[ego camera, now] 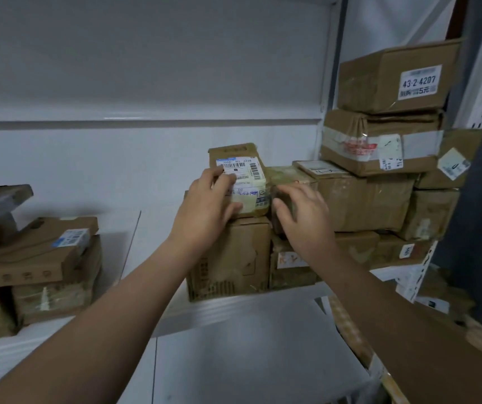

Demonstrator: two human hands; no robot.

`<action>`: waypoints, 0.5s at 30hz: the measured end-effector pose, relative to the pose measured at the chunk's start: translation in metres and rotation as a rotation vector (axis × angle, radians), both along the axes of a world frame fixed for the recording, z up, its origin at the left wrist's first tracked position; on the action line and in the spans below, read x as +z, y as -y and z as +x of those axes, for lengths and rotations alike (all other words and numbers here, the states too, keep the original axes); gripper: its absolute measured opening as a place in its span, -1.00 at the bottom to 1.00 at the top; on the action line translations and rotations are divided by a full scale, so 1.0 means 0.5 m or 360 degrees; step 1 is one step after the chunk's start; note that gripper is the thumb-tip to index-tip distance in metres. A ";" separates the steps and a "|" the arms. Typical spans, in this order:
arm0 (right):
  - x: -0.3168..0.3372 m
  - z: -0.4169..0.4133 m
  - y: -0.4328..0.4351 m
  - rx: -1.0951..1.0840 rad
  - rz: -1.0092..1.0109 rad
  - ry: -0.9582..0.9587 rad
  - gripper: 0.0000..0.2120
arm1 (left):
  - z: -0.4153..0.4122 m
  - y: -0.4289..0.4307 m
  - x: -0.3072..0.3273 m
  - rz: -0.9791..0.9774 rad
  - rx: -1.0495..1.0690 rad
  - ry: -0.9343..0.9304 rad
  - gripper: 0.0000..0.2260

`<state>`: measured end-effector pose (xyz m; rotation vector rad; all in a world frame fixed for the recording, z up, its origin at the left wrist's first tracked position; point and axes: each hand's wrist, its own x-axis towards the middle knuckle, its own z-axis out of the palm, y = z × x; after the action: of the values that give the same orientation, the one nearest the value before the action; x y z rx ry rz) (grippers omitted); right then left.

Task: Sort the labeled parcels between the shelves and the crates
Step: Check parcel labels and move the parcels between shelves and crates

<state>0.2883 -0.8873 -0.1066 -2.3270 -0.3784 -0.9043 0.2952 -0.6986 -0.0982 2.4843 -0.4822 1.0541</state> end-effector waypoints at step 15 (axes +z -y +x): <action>-0.011 -0.026 -0.038 0.0323 0.0518 0.0305 -0.52 | -0.084 0.023 -0.024 -0.1152 -0.0348 0.0297 -0.86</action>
<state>0.2752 -0.8681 -0.1123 -1.8772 -0.4969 -1.0080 0.2529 -0.7100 -0.1101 1.6743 -0.3337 1.1240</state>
